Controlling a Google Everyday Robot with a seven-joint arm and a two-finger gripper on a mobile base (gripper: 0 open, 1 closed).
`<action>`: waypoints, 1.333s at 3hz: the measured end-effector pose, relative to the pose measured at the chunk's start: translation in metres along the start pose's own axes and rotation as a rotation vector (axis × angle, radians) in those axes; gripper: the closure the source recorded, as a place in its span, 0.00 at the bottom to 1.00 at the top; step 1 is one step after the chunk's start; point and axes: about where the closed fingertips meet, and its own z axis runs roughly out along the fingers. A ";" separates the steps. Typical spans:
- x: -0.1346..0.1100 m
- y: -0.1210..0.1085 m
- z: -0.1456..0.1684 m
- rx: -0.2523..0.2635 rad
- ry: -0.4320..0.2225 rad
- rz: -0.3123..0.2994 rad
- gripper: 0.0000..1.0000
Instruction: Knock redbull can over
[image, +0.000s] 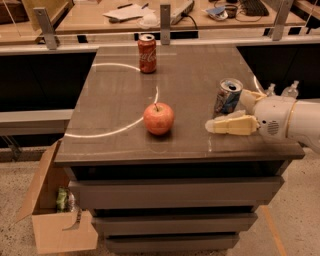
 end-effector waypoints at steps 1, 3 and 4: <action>0.000 0.004 0.006 -0.027 -0.013 -0.001 0.37; -0.022 -0.016 0.006 0.101 0.076 -0.231 0.91; -0.045 -0.035 0.006 0.189 0.069 -0.479 1.00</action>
Offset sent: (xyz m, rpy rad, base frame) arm 0.0098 -0.0008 0.0066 -0.0903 -0.0439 -0.0064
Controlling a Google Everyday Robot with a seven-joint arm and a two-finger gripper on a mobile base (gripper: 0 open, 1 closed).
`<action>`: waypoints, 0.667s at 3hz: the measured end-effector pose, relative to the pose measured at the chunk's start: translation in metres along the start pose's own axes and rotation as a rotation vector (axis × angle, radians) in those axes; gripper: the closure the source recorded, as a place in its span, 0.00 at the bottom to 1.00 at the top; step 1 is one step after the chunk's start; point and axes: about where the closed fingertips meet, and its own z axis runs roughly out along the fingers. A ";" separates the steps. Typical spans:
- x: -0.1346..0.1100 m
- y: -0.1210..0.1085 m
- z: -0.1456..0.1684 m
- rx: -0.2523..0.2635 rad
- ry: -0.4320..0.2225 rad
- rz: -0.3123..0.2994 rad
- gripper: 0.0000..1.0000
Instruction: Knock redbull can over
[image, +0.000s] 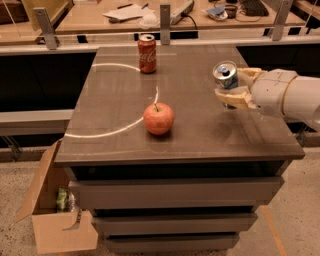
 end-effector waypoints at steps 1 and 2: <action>-0.003 0.005 0.004 -0.041 -0.002 -0.197 1.00; -0.004 0.012 0.006 -0.078 -0.003 -0.307 1.00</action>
Offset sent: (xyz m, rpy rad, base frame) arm -0.0072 0.0121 -0.0085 -0.3386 -0.2002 0.2227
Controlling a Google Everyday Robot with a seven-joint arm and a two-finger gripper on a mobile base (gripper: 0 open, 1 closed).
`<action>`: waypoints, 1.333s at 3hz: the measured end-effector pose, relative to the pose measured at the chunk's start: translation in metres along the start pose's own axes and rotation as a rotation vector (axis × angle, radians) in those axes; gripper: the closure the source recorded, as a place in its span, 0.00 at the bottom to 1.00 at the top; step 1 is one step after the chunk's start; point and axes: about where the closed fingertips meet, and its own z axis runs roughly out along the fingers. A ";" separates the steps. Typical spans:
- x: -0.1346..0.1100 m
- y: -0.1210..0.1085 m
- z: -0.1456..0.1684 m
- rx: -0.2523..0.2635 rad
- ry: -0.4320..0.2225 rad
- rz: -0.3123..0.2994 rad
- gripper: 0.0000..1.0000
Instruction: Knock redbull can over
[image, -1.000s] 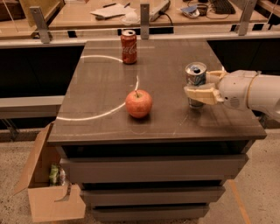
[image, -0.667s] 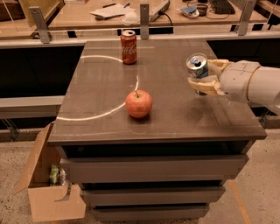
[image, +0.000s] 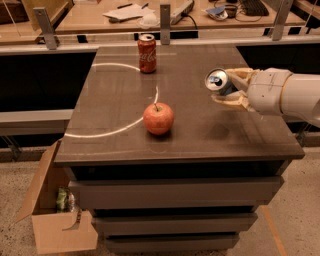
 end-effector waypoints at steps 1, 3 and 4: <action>-0.001 0.003 0.001 -0.021 -0.002 -0.061 1.00; 0.057 0.063 0.032 -0.376 0.303 -0.155 0.99; 0.053 0.058 0.030 -0.376 0.303 -0.155 0.79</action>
Offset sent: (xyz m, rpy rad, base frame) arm 0.0077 -0.0111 -0.1105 -0.5342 0.3229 0.1267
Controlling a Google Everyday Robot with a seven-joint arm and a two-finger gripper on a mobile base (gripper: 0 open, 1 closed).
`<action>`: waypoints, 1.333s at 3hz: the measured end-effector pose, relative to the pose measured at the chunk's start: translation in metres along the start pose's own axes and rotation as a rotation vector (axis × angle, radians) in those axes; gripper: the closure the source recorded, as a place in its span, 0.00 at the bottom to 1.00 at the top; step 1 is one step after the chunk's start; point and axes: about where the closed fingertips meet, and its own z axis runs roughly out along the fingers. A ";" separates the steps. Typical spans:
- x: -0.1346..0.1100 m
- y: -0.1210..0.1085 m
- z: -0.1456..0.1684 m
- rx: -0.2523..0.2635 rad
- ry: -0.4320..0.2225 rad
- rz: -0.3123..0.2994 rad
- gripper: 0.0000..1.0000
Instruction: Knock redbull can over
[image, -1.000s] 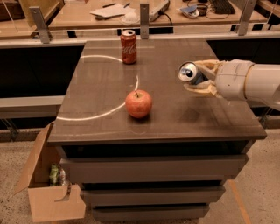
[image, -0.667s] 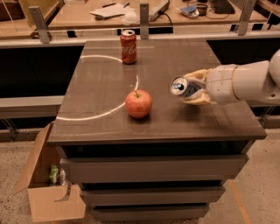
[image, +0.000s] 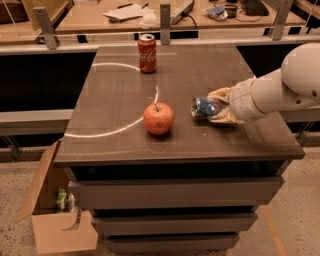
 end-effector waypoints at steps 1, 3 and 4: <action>0.007 -0.012 0.000 0.000 0.022 -0.006 0.56; 0.000 -0.029 -0.008 -0.039 -0.100 0.045 0.08; -0.006 -0.035 -0.012 -0.045 -0.173 0.094 0.00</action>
Offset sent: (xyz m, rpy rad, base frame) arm 0.0244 -0.0076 0.0319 0.1082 0.0504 0.0253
